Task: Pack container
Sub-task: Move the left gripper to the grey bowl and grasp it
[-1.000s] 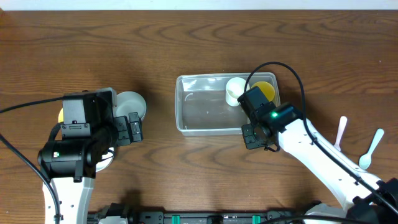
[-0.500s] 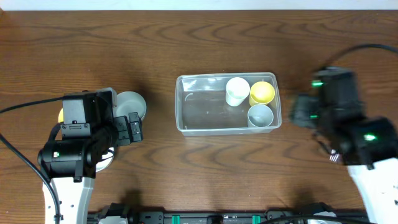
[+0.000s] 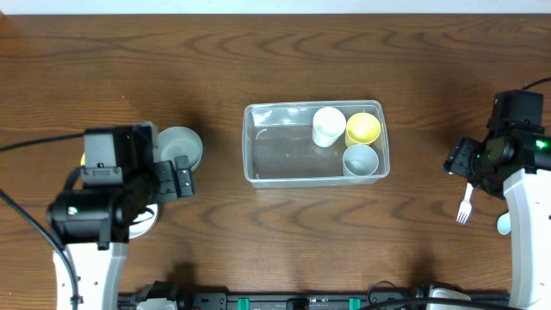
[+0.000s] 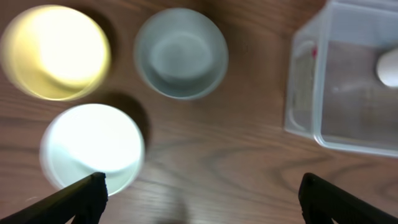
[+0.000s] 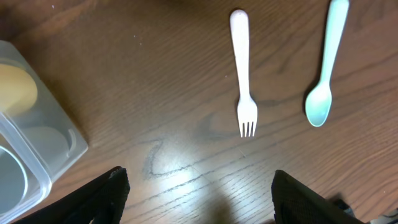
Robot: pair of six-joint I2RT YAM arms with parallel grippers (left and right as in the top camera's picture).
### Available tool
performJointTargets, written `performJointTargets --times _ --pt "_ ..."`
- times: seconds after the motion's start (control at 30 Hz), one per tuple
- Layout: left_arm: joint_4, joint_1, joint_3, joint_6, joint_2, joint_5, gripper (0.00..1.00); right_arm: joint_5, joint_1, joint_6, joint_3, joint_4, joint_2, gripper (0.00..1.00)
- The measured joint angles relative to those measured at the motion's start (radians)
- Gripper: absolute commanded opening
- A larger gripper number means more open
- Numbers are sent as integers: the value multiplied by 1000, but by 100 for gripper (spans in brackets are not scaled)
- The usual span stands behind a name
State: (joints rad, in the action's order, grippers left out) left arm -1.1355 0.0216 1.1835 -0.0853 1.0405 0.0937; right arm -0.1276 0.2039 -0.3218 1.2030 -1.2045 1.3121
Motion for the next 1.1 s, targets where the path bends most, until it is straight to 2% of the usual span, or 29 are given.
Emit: performJointTargets --times 0.13,0.3,0.7,1.1 --pt "-122 0 232 -1 114 -57 98 1 0 19 0 12 2 76" --pt "-128 0 404 -4 299 -79 98 8 0 31 -1 15 2 76" --pt "-16 -49 414 0 738 -93 98 31 0 53 -1 15 2 77" --pt "23 -90 406 0 939 -94 98 35 0 56 -1 15 2 77"
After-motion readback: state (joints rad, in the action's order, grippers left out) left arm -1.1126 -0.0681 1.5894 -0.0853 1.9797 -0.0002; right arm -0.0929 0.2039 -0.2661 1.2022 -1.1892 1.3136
